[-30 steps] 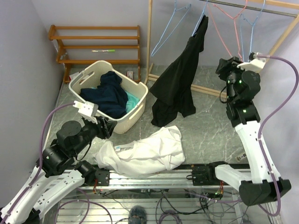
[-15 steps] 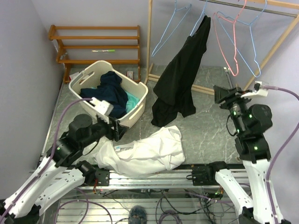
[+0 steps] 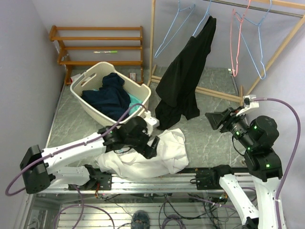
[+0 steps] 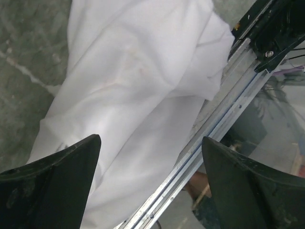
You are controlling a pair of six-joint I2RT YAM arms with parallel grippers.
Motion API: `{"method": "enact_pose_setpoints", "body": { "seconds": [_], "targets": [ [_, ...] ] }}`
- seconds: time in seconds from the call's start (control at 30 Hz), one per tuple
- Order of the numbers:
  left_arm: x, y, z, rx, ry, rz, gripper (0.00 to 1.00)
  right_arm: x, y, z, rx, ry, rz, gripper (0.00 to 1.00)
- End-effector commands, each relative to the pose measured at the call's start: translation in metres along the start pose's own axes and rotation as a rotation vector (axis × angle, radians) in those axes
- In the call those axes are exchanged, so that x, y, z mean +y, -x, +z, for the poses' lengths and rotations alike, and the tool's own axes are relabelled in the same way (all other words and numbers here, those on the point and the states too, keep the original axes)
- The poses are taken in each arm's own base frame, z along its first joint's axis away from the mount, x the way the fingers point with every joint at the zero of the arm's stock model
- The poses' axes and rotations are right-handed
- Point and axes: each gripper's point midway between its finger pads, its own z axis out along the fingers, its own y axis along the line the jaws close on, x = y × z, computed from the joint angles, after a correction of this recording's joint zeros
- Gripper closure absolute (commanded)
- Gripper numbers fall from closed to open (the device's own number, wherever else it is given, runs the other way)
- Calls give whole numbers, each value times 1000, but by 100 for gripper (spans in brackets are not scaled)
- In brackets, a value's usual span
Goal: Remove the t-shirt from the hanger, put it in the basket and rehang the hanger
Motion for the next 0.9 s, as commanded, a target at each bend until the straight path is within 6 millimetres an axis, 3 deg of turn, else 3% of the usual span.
{"method": "enact_pose_setpoints", "body": {
  "seconds": [0.0, 0.1, 0.27, 0.53, 0.87],
  "targets": [
    [-19, 25, 13, -44, 118, 77, 0, -8, -11, -12, 45, -42, -61, 52],
    [-18, 8, 38, 41, 260, 186, 1, -15, -17, -12, 59, -62, -87, 52],
    [-19, -3, 64, 90, 437, 366, 1, -28, -26, -14, 65, -113, -118, 52],
    [-45, -15, 102, 97, 309, 375, 1, -28, -32, -20, 44, -106, -122, 51],
    [-23, -65, 134, 209, 330, 335, 1, -27, -31, -24, 31, -112, -132, 50]
  ]
}}
